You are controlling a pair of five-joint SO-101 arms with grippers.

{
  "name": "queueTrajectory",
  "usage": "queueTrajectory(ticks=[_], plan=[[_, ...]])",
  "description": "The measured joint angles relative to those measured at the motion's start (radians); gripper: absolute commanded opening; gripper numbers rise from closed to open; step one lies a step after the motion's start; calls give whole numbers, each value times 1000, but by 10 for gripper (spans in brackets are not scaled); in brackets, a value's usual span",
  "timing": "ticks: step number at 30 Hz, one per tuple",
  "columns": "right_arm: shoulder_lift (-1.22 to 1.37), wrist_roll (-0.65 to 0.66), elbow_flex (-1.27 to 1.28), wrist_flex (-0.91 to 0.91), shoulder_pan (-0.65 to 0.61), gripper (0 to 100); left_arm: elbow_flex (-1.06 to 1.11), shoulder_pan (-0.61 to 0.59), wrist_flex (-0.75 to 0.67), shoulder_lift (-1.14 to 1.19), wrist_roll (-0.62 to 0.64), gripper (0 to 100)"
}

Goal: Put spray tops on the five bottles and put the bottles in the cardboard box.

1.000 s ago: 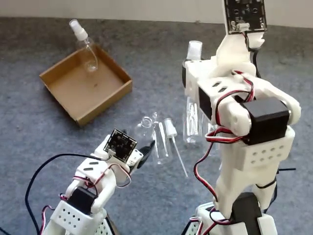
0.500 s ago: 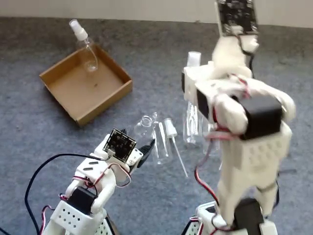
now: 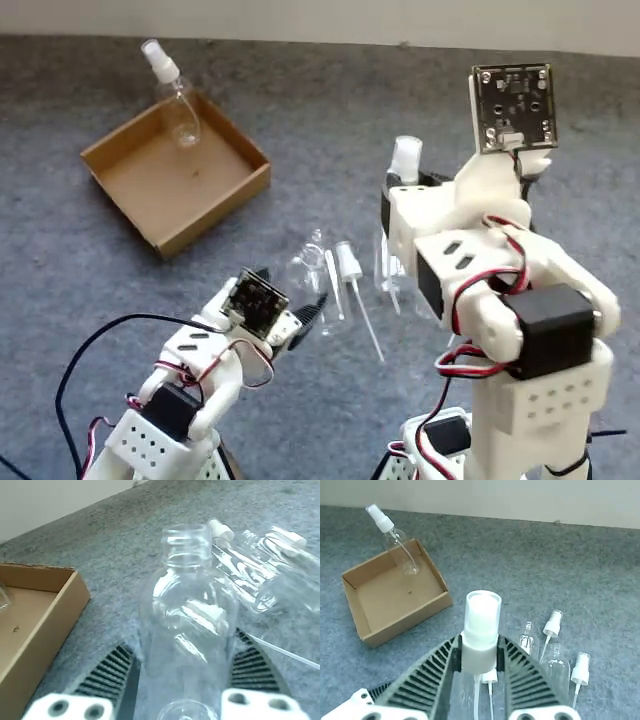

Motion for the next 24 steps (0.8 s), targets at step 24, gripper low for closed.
queueTrajectory(ticks=[24], plan=[[-456, -304, 454, -471, 0, 39, 3, 98, -6, 0, 0, 84]])
